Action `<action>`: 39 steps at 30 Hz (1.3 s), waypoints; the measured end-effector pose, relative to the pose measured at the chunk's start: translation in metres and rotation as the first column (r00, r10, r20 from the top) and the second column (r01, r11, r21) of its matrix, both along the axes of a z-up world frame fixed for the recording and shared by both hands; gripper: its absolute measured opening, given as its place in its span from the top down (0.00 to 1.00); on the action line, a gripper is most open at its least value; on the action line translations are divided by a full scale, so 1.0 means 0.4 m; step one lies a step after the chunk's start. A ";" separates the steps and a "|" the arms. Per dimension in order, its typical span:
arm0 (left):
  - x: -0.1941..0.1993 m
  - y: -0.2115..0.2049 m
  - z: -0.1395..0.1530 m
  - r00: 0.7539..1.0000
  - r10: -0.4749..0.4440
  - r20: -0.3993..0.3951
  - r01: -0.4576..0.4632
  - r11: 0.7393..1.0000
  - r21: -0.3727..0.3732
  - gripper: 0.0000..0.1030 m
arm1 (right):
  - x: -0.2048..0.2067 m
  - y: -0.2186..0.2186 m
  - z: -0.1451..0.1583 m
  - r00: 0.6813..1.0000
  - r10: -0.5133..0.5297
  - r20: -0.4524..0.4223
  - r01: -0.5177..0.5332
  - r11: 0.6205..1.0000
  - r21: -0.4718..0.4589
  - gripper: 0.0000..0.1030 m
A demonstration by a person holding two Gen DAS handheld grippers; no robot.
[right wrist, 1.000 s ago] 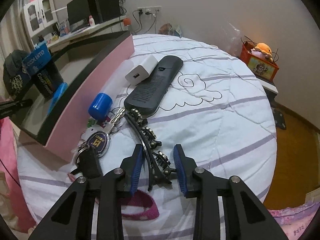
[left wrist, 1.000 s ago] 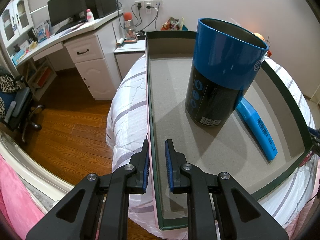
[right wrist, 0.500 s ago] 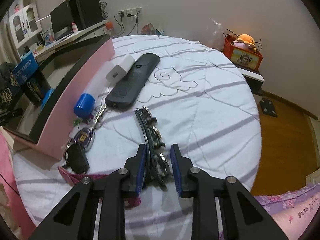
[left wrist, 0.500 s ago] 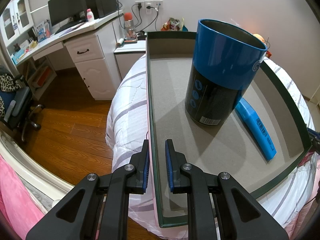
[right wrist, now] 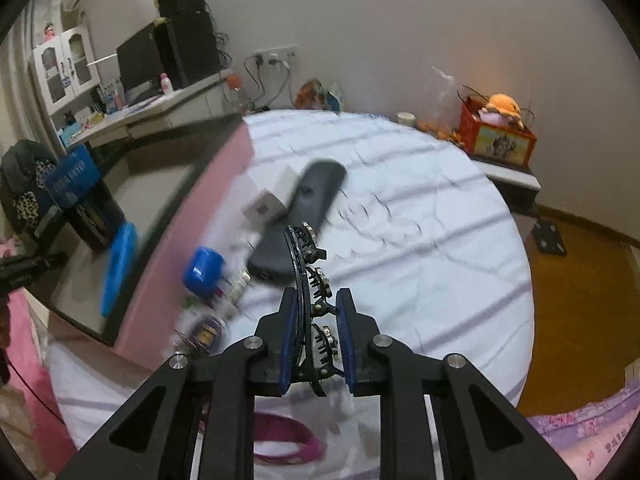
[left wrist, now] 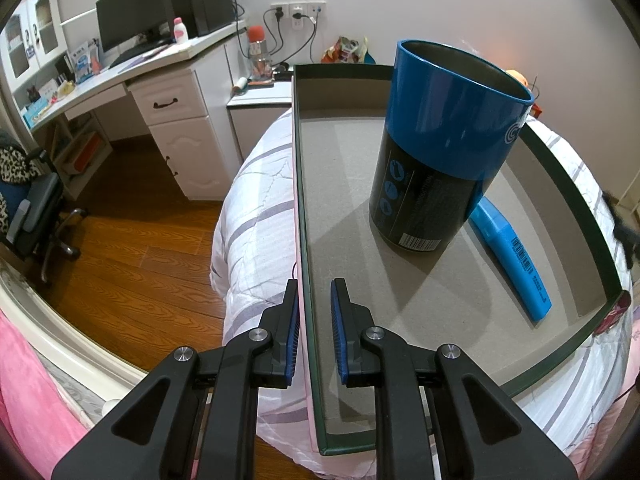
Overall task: Organize rigid objects
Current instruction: 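Lift the keyring with the right tool and carry it over the tray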
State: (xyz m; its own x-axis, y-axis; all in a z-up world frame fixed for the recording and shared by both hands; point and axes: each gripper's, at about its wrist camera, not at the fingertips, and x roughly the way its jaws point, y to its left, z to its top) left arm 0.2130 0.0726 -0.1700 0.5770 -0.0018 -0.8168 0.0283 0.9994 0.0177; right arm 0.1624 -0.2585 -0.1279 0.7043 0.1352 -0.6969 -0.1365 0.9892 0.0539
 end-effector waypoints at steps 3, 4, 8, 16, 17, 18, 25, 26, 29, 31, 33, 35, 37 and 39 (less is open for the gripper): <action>-0.001 -0.002 0.001 1.000 0.000 0.000 0.000 1.000 -0.001 0.86 | 0.007 0.031 0.044 0.999 0.028 0.044 -0.029 0.999 0.013 0.81; -0.001 -0.001 0.000 1.000 -0.001 0.000 0.001 1.000 -0.001 0.86 | 0.011 0.042 0.055 0.998 0.036 0.053 -0.037 0.999 0.014 0.81; -0.001 -0.002 0.001 1.000 -0.002 0.000 0.002 1.000 -0.005 0.86 | 0.031 0.104 0.097 0.992 0.090 0.084 -0.091 0.996 0.009 0.81; -0.001 -0.002 0.002 1.000 -0.002 0.000 0.002 1.000 -0.006 0.85 | 0.074 0.248 0.113 0.976 0.199 0.091 -0.200 0.980 0.001 0.81; -0.001 -0.002 0.002 1.000 -0.002 0.000 0.002 1.000 -0.007 0.85 | 0.081 0.274 0.109 0.972 0.219 0.083 -0.219 0.976 -0.004 0.81; -0.002 -0.002 0.002 1.000 -0.002 0.000 0.002 1.000 -0.006 0.85 | 0.082 0.287 0.105 0.970 0.228 0.080 -0.228 0.974 -0.010 0.81; 0.000 -0.002 0.003 1.000 -0.005 -0.001 0.005 1.000 -0.006 0.85 | 0.131 0.367 0.034 0.973 0.232 0.001 -0.231 0.972 -0.039 0.81; 0.001 -0.002 0.003 1.000 -0.005 -0.001 0.005 1.000 -0.006 0.85 | 0.137 0.373 0.024 0.974 0.226 -0.015 -0.227 0.973 -0.046 0.81; 0.003 -0.002 0.004 1.000 -0.006 -0.002 0.006 1.000 -0.005 0.85 | 0.144 0.379 0.008 0.978 0.205 -0.039 -0.207 0.976 -0.073 0.81; 0.005 -0.003 0.004 1.000 -0.007 -0.002 0.006 1.000 -0.005 0.85 | 0.149 0.378 0.000 0.980 0.192 -0.053 -0.196 0.977 -0.082 0.81; 0.006 -0.004 0.004 1.000 -0.007 -0.002 0.007 1.000 -0.006 0.85 | 0.151 0.375 -0.004 0.981 0.185 -0.060 -0.190 0.979 -0.080 0.81; 0.009 -0.003 0.005 1.000 -0.009 -0.003 0.009 1.000 -0.007 0.85 | 0.152 0.375 -0.008 0.981 0.182 -0.071 -0.188 0.979 -0.085 0.81; 0.009 -0.002 0.005 1.000 -0.009 -0.003 0.009 1.000 -0.008 0.86 | 0.155 0.376 -0.010 0.981 0.180 -0.074 -0.186 0.979 -0.087 0.81; 0.010 -0.002 0.006 1.000 -0.010 -0.003 0.010 1.000 -0.008 0.86 | 0.153 0.378 -0.010 0.981 0.179 -0.079 -0.186 0.979 -0.085 0.80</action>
State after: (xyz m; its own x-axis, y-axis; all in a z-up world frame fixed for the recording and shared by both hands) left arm 0.2169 0.0718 -0.1677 0.5745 -0.0139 -0.8184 0.0380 0.9992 0.0097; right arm 0.2235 -0.1074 -0.1320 0.6220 0.1901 -0.7596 -0.3140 0.9492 -0.0196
